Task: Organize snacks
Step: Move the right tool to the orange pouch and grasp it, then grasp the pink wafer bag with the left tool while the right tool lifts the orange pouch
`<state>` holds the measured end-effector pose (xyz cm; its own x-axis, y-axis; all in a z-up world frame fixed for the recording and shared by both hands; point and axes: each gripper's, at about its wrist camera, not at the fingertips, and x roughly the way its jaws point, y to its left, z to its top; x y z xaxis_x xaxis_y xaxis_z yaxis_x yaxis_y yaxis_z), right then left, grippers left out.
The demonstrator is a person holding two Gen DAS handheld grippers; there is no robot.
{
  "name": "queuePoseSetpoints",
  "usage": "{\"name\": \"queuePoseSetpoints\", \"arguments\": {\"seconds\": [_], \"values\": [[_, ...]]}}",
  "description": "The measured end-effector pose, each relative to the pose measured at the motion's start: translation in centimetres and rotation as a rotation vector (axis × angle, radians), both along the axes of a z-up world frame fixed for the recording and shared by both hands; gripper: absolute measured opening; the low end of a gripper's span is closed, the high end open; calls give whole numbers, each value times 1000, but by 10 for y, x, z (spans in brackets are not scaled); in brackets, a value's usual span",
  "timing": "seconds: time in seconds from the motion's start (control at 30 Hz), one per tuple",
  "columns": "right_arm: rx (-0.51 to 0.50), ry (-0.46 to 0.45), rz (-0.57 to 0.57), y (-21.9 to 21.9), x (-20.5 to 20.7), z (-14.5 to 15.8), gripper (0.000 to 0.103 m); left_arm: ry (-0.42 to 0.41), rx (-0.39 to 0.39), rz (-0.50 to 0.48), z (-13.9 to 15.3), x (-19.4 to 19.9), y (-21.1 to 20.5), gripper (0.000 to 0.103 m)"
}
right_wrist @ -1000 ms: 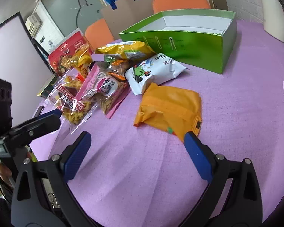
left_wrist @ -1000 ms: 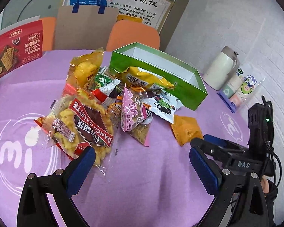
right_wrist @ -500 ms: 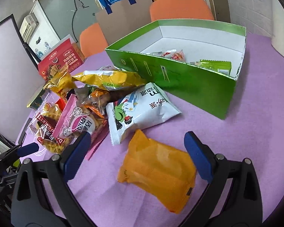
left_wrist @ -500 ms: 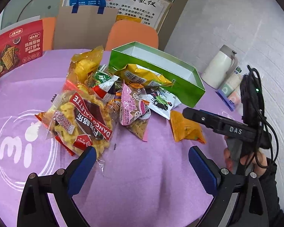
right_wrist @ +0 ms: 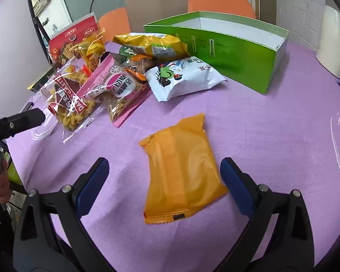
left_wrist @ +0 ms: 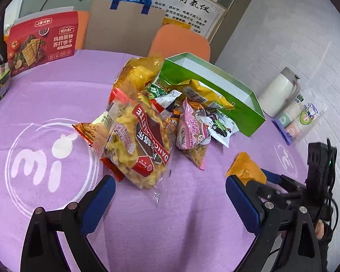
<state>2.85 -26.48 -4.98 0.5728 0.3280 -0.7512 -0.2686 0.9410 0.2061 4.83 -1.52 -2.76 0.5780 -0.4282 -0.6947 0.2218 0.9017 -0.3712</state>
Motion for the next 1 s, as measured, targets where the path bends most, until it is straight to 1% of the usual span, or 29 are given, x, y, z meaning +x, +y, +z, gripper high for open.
{"name": "queuePoseSetpoints", "arguments": {"seconds": [0.03,0.1,0.17,0.2,0.23,0.27,0.3,0.33,0.4,0.47,0.53,0.63,0.77,0.87,0.9,0.97,1.0], "values": [[-9,0,-6,2,0,-1,97,-1,0,5,0,0,1,99],[-35,1,-28,3,0,-2,91,-6,14,19,0,-2,5,99],[-52,0,-46,2,-2,-2,86,-8,10,32,1,-4,12,99],[-62,-1,-56,0,-4,-3,81,-10,6,34,2,-5,14,99],[-68,-4,-64,-1,-7,-3,78,-15,5,35,4,-6,15,99],[-73,-8,-73,-4,-12,-4,71,-22,3,31,6,-7,16,97],[-91,-17,-88,-5,-15,-4,59,-28,-2,19,8,-7,15,96],[-100,-21,-96,-5,-17,-2,58,-33,-9,3,11,-8,12,93],[-85,-17,-99,-8,-19,-2,54,-44,-15,-36,15,-7,3,89],[-83,-13,-99,-8,-22,-1,54,-56,-8,-82,18,-4,-11,76],[-81,-14,-99,-6,-24,0,54,-66,8,-105,20,3,-26,72],[-65,-14,-104,-7,-26,0,54,-73,31,-88,19,22,-41,72],[-45,-10,-106,-9,-26,0,54,-37,65,-81,8,53,-56,72],[-37,-8,-109,-11,-27,1,54,-25,74,-102,3,66,-68,72],[-35,-8,-111,-11,-28,1,54,-25,84,-111,2,68,-72,70],[-31,-7,-116,-12,-29,2,55,-4,97,-134,-4,72,-80,51],[-30,-7,-120,-13,-30,2,55,3,104,-140,-7,72,-81,45]]}}
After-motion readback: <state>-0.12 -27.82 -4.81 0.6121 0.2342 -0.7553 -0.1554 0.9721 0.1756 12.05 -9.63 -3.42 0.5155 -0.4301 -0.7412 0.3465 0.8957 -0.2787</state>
